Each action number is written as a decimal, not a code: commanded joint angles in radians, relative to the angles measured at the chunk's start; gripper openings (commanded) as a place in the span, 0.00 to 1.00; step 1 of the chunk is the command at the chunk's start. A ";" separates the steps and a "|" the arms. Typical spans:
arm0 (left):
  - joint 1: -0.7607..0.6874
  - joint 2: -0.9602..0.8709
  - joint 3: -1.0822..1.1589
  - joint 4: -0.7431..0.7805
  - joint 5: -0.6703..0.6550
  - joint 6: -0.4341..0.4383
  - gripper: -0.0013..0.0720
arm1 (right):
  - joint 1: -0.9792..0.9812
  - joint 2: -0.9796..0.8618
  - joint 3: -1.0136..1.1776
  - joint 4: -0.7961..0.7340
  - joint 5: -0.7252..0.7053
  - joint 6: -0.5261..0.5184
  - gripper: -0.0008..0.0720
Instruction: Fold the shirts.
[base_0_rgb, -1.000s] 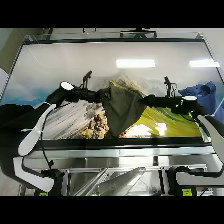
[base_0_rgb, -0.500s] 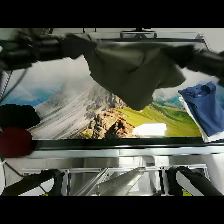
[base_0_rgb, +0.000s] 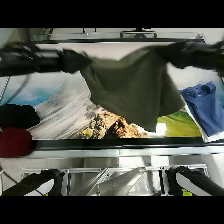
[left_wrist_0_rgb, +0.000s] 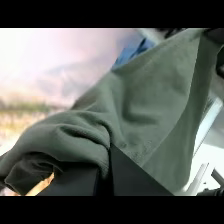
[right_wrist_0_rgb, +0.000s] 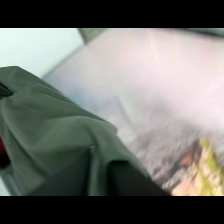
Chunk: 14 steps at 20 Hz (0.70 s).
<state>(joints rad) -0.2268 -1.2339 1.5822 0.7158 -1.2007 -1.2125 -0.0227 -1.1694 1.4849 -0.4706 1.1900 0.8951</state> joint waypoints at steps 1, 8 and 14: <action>0.029 -0.104 -0.163 0.027 -0.010 0.034 0.43 | 0.091 -0.225 -0.026 -0.096 0.024 0.069 0.53; 0.268 -0.293 -0.217 0.027 -0.205 0.082 0.99 | -0.096 -0.399 -0.027 -0.096 0.271 0.183 0.51; 0.295 -0.294 -0.466 0.017 -0.158 0.162 0.99 | -0.331 -0.214 -0.294 -0.199 0.370 0.221 0.50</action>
<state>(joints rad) 0.0608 -1.5204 1.2243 0.7410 -1.3762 -1.0924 -0.2523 -1.4693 1.3258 -0.5858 1.5169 1.0939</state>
